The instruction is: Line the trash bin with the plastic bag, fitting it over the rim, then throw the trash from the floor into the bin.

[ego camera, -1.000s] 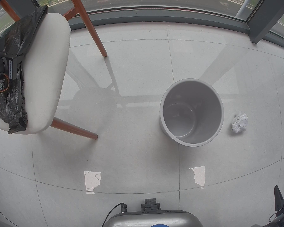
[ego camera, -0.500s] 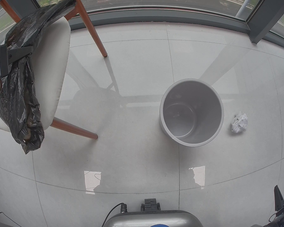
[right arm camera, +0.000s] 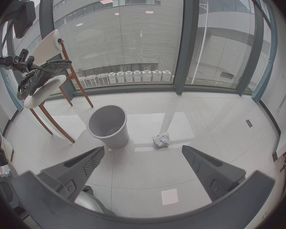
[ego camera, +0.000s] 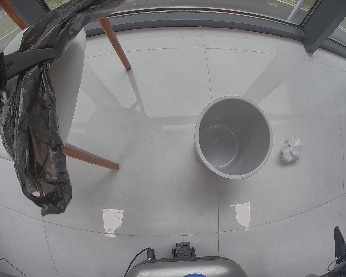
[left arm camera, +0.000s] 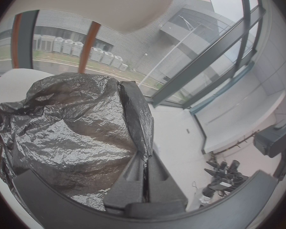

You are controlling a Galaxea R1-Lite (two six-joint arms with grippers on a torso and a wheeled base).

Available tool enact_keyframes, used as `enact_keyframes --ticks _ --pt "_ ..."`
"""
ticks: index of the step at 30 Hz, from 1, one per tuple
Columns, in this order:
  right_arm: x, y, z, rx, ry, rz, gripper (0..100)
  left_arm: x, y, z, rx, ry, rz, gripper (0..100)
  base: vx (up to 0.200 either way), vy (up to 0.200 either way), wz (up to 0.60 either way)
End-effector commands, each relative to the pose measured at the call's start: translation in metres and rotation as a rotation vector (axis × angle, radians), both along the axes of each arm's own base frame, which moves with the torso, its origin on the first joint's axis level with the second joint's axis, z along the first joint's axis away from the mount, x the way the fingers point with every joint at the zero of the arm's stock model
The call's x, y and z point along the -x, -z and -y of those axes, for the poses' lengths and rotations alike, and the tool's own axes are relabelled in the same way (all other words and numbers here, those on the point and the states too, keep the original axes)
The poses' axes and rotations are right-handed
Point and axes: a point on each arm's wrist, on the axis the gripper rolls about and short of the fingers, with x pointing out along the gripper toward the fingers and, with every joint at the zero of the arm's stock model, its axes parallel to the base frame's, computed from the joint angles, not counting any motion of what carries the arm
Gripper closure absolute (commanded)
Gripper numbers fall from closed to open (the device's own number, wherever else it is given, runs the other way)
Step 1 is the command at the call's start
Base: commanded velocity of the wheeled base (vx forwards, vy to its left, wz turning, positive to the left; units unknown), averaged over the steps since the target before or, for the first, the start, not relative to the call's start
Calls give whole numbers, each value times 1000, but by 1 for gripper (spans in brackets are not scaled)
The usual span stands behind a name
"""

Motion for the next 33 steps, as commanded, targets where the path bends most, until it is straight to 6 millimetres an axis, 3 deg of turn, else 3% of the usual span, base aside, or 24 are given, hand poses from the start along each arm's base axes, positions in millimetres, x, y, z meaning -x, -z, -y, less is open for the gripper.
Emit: enact_keyframes --ticks 1,5,11,33 --pt "0 5 0 0 -1 -1 0 3 0 12 6 130 -8 100 0 0 0" --pt "0 5 0 0 -1 -1 0 8 3 22 9 282 -29 100 0 0 0" --pt "0 5 0 0 -1 -1 0 6 12 26 24 375 -82 100 0 0 0" --pt "0 5 0 0 -3 -1 0 4 24 34 32 603 -141 100 0 -200 0"
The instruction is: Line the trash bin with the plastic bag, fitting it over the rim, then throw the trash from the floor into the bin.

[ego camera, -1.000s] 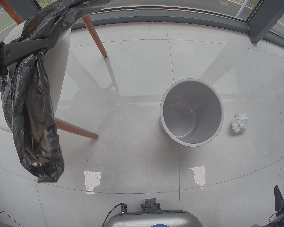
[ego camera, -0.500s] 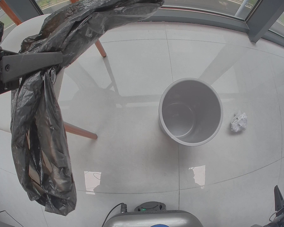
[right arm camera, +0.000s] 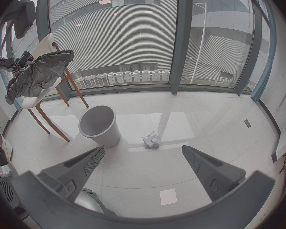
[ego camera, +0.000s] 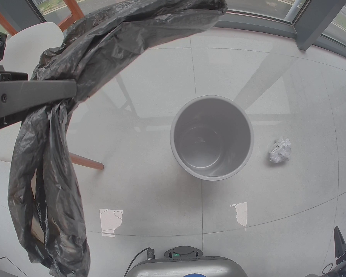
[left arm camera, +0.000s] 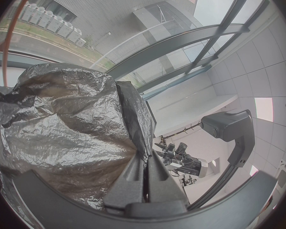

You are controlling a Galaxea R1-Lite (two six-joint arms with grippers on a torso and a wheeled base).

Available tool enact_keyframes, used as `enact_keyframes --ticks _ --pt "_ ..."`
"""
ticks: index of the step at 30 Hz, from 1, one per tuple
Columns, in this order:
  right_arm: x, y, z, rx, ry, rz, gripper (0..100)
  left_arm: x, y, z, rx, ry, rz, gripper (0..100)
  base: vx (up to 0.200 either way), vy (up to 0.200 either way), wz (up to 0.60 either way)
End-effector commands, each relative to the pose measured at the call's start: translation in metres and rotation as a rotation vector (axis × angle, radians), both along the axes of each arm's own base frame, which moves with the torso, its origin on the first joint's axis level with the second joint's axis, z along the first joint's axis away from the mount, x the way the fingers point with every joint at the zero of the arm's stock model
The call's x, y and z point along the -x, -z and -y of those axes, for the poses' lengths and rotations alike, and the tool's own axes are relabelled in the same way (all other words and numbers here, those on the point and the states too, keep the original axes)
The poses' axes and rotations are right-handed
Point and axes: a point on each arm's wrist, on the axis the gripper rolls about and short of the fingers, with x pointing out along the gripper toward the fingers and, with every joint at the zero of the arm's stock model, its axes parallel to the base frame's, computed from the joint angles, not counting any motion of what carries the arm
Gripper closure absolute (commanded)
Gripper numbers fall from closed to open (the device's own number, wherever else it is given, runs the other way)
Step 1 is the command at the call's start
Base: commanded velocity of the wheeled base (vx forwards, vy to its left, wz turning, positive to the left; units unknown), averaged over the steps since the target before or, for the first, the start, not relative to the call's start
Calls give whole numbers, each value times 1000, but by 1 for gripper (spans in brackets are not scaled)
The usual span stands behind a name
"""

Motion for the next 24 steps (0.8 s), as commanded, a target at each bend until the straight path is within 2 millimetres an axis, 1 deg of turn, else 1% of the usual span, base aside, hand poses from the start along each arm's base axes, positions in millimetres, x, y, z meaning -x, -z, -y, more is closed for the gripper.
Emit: enact_keyframes --ticks 1,8,15,19,22,24 --pt "0 5 0 0 1 -1 0 1 4 3 -4 31 -14 100 0 -200 0" --pt "0 5 0 0 -1 0 0 2 7 8 -8 62 -27 100 0 -200 0" --pt "0 5 0 -1 1 0 0 1 8 9 -10 63 -29 100 0 0 0" --pt "0 5 0 -1 1 -1 0 -1 15 10 -19 75 -56 100 0 0 0" --pt "0 5 0 -1 1 -1 0 4 17 18 -20 149 -64 100 0 0 0" --pt "0 5 0 -1 1 0 0 5 22 24 -29 185 -84 100 0 0 0"
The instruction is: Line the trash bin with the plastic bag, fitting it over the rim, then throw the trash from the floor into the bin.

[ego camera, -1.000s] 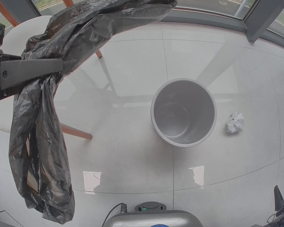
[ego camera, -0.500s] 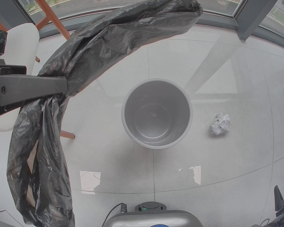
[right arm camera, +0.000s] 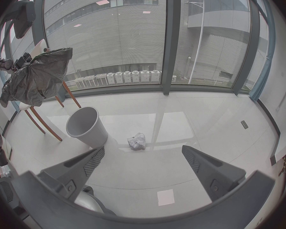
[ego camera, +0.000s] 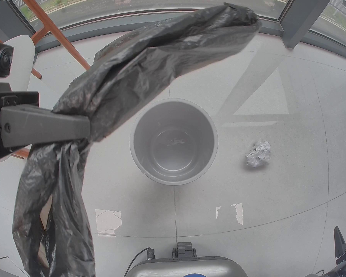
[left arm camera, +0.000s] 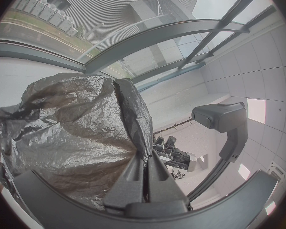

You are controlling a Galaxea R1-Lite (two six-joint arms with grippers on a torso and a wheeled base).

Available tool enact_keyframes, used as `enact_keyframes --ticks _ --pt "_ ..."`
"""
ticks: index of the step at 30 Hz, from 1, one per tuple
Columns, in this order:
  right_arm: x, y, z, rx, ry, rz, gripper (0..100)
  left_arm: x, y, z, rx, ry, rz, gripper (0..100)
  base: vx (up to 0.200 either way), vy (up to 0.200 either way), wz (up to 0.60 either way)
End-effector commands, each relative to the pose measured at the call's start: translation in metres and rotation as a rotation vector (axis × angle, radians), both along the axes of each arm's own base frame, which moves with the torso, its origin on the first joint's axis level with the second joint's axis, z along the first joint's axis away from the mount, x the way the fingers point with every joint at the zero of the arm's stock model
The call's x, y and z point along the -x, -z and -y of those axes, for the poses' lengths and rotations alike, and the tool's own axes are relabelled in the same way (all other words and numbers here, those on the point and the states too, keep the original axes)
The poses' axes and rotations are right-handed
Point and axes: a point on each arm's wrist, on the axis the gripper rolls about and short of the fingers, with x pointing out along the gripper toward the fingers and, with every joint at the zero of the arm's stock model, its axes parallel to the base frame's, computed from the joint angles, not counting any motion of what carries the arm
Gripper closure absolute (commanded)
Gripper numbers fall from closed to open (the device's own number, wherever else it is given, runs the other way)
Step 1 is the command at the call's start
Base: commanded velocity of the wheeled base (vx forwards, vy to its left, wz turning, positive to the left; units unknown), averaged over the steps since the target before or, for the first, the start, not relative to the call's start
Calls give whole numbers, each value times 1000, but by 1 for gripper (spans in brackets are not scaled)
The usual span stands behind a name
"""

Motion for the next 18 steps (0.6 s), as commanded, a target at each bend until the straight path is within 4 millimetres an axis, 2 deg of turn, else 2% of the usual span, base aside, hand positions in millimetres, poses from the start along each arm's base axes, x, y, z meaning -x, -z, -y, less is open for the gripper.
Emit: enact_keyframes --ticks 1,9,18 --pt "0 5 0 0 0 1 0 0 10 12 -19 72 -41 100 0 0 0" --pt "0 5 0 0 0 -1 0 -26 36 33 -61 120 -131 100 0 0 0" --pt "0 5 0 0 0 -1 0 -54 67 50 -57 130 -130 100 0 0 0"
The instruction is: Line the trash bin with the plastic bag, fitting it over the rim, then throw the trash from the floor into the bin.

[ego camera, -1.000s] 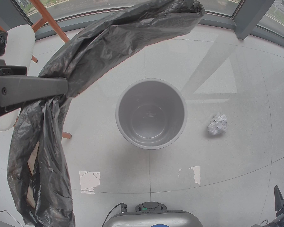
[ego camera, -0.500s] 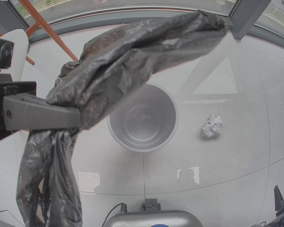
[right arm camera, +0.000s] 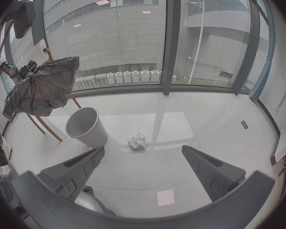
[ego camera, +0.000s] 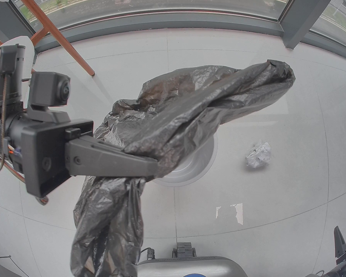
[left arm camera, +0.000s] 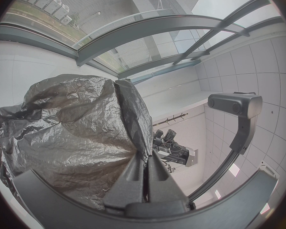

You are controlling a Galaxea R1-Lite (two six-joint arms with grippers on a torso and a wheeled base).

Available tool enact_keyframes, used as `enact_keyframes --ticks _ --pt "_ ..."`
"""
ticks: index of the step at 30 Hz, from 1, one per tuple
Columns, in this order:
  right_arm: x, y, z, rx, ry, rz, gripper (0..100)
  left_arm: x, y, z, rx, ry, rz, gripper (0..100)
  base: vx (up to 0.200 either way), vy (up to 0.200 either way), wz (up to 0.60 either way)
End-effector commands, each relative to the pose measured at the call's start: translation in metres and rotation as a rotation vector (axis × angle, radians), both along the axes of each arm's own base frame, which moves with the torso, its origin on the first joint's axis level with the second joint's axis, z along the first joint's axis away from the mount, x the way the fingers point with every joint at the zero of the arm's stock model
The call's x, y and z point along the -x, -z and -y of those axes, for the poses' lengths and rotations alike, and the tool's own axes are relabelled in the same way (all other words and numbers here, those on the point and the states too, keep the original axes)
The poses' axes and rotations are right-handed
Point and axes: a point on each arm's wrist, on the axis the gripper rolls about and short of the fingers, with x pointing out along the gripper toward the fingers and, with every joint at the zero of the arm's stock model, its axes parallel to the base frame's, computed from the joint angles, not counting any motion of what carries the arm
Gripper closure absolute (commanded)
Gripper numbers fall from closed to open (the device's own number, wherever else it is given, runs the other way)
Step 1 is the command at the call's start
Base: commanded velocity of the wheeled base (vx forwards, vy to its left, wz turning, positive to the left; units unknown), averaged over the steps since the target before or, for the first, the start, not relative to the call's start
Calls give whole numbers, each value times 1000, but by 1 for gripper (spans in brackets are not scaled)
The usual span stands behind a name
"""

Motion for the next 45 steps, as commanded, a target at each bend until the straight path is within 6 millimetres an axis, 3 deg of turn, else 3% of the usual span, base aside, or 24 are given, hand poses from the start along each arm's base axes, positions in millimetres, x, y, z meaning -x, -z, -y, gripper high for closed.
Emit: enact_keyframes --ticks 1,20,34,45 --pt "0 5 0 0 -1 0 0 -19 26 12 -33 10 -63 100 0 0 0" --pt "0 5 0 0 -2 0 0 -29 35 18 -20 103 -104 100 0 0 0" --pt "0 5 0 0 -1 0 0 -68 46 41 19 149 -66 100 0 0 0" --pt "0 5 0 0 -2 0 0 -81 56 39 10 124 -84 100 0 0 0"
